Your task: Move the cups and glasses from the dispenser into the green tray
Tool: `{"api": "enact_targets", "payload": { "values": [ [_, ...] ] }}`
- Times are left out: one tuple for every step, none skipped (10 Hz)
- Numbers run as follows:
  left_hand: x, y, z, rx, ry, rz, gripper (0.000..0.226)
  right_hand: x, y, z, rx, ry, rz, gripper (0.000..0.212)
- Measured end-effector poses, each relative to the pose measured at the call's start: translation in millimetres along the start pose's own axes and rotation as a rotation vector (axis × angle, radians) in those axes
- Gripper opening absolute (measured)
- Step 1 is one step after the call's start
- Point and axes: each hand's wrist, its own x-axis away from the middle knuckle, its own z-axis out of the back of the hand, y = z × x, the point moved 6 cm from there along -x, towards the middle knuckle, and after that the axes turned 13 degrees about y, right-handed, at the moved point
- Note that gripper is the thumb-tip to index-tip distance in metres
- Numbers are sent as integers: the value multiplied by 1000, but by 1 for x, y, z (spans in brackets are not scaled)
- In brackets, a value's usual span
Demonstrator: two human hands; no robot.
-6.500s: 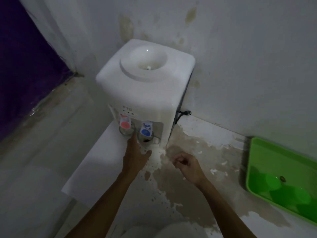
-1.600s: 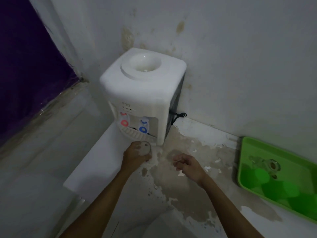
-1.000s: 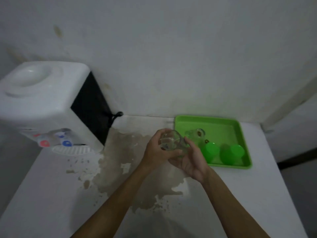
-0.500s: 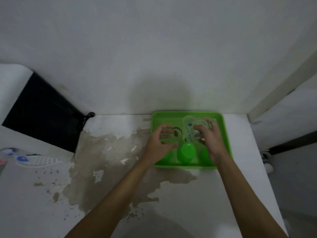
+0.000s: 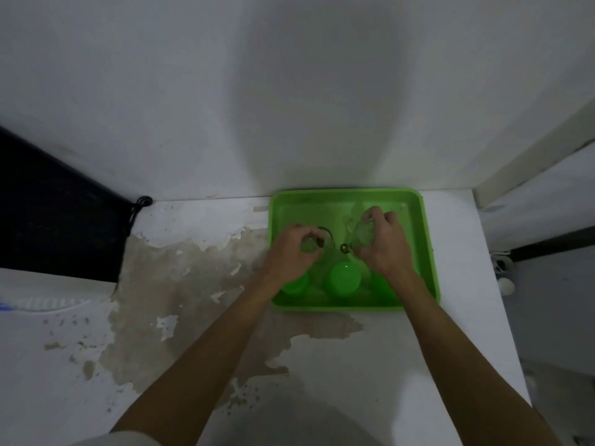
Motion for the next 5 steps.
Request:
{"api": "enact_targets", "payload": {
  "values": [
    [0,-2,0,5,-10,14,29,1,2,-8,93,-17,4,69],
    [0,-4,1,21,-28,24,28,4,3,-11,132,-13,12,67],
    [2,-5,3,28,-45,15,29,8,-3,-9,172,-26,34,69],
    [6,-6,6,64,-63,1,28,8,-10,-1,201,-45,32,70],
    [7,-5,18,99,-36,-34,27,4,-24,15,196,5,49,59]
  ]
}}
